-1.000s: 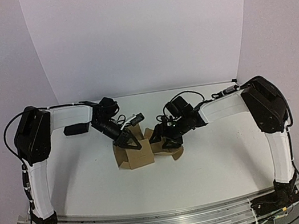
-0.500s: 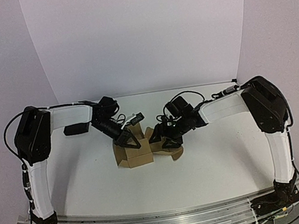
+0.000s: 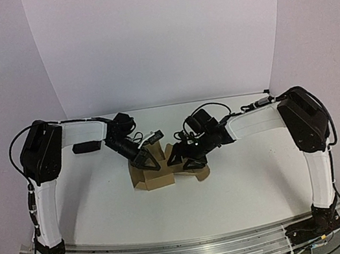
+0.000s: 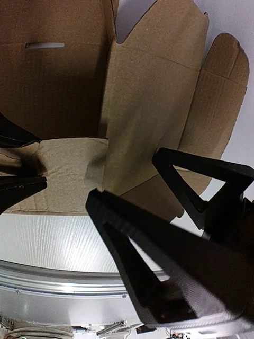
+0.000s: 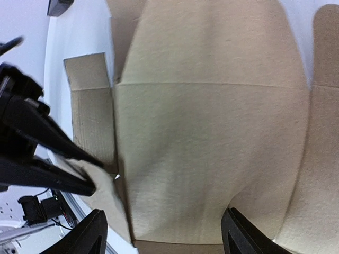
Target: Fold the paper box
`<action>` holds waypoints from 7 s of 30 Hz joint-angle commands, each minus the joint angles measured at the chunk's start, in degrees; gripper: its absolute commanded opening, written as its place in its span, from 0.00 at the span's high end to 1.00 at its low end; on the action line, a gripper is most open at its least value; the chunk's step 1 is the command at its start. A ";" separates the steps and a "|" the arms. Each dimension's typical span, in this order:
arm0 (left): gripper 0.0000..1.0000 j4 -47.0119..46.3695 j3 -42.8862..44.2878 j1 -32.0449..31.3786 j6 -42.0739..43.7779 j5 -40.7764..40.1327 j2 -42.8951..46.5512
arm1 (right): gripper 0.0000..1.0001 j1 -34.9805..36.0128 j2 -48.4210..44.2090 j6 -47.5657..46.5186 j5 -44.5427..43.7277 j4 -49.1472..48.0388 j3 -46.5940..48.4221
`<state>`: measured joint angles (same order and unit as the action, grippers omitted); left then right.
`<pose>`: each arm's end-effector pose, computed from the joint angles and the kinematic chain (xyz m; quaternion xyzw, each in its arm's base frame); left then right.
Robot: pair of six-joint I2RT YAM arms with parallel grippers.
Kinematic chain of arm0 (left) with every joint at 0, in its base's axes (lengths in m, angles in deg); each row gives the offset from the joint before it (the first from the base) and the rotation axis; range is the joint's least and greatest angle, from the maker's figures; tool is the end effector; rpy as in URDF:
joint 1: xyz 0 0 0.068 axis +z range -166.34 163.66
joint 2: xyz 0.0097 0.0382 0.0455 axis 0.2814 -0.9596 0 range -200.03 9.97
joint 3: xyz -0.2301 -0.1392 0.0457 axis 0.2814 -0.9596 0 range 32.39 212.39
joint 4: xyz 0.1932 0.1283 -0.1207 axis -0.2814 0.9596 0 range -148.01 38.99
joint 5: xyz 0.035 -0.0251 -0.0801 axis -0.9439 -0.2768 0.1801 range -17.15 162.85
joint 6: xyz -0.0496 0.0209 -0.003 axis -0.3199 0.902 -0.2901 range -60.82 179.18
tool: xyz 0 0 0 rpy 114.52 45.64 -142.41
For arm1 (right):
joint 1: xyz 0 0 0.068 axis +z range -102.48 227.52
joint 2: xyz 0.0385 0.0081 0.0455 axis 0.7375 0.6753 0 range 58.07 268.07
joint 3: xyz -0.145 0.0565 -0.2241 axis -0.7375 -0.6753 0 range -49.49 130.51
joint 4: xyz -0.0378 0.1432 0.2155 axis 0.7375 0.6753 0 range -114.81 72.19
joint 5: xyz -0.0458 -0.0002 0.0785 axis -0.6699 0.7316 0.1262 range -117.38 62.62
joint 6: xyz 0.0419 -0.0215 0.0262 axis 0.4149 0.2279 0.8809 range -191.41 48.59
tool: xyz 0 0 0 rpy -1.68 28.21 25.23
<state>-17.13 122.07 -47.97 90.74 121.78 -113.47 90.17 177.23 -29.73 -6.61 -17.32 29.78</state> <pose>0.3507 -0.2475 0.1536 0.5197 0.7394 -0.4105 0.1213 0.3207 0.3126 0.1541 -0.0733 0.9158 0.3644 0.1522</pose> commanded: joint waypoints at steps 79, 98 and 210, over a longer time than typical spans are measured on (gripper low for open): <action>0.53 12.40 -8.09 9.13 28.29 -12.88 13.00 | 0.71 9.08 1.99 -100.12 -11.63 10.17 7.11; 0.65 -4.41 -20.37 4.91 25.19 -14.80 12.69 | 0.67 9.15 3.69 -97.01 -11.25 9.86 8.91; 1.00 10.74 -4.98 -7.71 18.61 -12.47 4.74 | 0.42 -2.46 -4.67 -1.54 -0.92 12.83 -0.93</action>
<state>-9.85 115.28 -54.52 111.00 110.52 -107.25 86.76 170.94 -34.42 -10.55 -3.52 27.33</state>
